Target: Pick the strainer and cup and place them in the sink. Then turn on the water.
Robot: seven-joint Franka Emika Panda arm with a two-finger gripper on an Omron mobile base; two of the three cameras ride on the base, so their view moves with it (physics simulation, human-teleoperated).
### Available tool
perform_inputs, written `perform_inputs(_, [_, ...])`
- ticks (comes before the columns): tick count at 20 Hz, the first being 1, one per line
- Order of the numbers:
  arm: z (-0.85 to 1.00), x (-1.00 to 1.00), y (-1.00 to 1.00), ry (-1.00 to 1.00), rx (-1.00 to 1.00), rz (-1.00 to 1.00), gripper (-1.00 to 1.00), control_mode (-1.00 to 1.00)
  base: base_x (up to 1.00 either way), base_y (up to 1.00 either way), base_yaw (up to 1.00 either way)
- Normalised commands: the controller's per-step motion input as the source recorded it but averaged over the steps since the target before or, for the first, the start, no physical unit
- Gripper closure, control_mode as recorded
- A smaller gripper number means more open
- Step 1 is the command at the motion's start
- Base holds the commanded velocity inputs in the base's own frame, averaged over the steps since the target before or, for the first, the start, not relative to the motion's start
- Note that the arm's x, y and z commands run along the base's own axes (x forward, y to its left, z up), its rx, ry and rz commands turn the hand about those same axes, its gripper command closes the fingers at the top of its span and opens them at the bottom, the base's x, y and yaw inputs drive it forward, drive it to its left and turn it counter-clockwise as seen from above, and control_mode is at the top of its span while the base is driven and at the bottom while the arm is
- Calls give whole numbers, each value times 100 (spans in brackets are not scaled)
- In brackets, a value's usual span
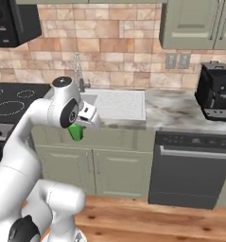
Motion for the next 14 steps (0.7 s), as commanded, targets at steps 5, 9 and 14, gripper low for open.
perform_inputs(5, [0,0,0,0,0,0,100,100,57,0,30])
perform_inputs(9, [0,0,0,0,0,0,100,100,46,-14,21])
perform_inputs(14, [0,0,0,0,0,0,100,100,37,-13,12])
